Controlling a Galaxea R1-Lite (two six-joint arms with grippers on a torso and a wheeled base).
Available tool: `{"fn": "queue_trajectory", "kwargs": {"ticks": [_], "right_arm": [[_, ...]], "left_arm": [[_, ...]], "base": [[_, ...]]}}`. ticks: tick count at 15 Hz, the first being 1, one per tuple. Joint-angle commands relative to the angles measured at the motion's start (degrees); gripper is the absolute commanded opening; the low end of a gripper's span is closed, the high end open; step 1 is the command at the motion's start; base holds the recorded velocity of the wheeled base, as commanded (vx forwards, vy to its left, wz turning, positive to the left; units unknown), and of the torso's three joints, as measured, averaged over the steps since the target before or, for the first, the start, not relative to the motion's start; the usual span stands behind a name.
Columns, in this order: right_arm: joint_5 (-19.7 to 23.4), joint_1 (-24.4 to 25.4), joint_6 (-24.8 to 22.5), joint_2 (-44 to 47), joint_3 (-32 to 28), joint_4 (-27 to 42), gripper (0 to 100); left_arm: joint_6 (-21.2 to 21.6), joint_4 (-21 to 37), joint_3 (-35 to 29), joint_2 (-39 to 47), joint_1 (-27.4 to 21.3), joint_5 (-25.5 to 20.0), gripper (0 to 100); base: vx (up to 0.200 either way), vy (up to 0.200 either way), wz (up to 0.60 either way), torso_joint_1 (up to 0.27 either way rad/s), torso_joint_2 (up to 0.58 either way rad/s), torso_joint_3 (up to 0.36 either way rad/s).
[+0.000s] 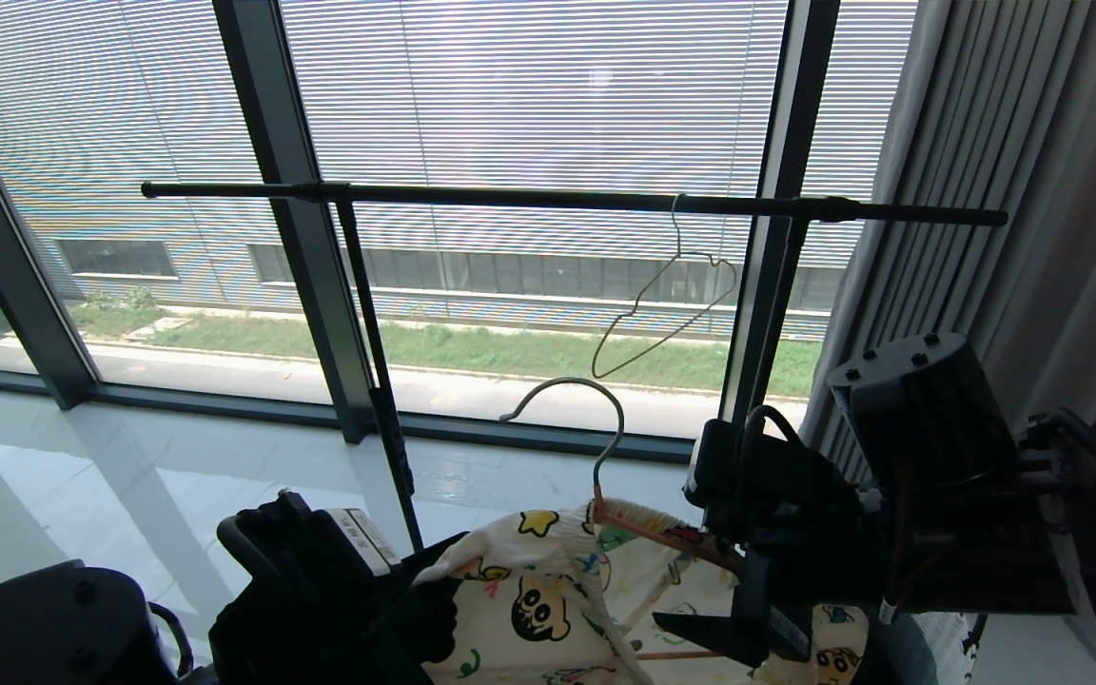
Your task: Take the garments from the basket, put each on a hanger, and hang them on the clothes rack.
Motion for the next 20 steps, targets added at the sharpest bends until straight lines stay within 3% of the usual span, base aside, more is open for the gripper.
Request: {"fn": "queue_trajectory", "kwargs": {"ticks": [1,8,9,11,13,16,20], "right_arm": [[-0.1,-0.7,0.0,0.7,0.0,-0.1,0],[-1.6,-0.9,-0.1,0.2,0.2,-1.0,0],[-1.8,-0.9,-0.2,0.1,0.3,-1.9,0],[-1.8,-0.9,-2.2,-0.6,1.1,-5.3,0],[-1.8,-0.9,-6.4,-3.4,4.0,-8.1,0],[-1.9,-2.2,-8.8,-7.5,9.2,-10.9,0],[-2.1,-7.4,-8.8,-9.5,11.5,-12.6,0]], "left_arm": [[0.0,0.0,-0.2,-0.1,0.0,0.0,0],[0.1,0.0,-0.7,0.3,-0.6,0.0,0],[0.0,0.0,-0.7,0.4,-0.6,0.0,100],[0.0,0.0,-1.0,1.0,-0.1,0.1,100],[0.0,0.0,-1.0,0.9,5.0,0.4,100],[-0.2,0.0,-0.3,0.0,11.5,0.3,100],[-0.3,0.0,1.1,-3.1,11.3,-0.1,100]], "base": [[0.0,0.0,0.0,0.0,0.0,0.0],[0.0,0.0,0.0,0.0,0.0,0.0],[0.0,0.0,0.0,0.0,0.0,0.0],[0.0,0.0,0.0,0.0,0.0,0.0],[0.0,0.0,0.0,0.0,0.0,0.0],[0.0,0.0,0.0,0.0,0.0,0.0],[0.0,0.0,0.0,0.0,0.0,0.0]]}}
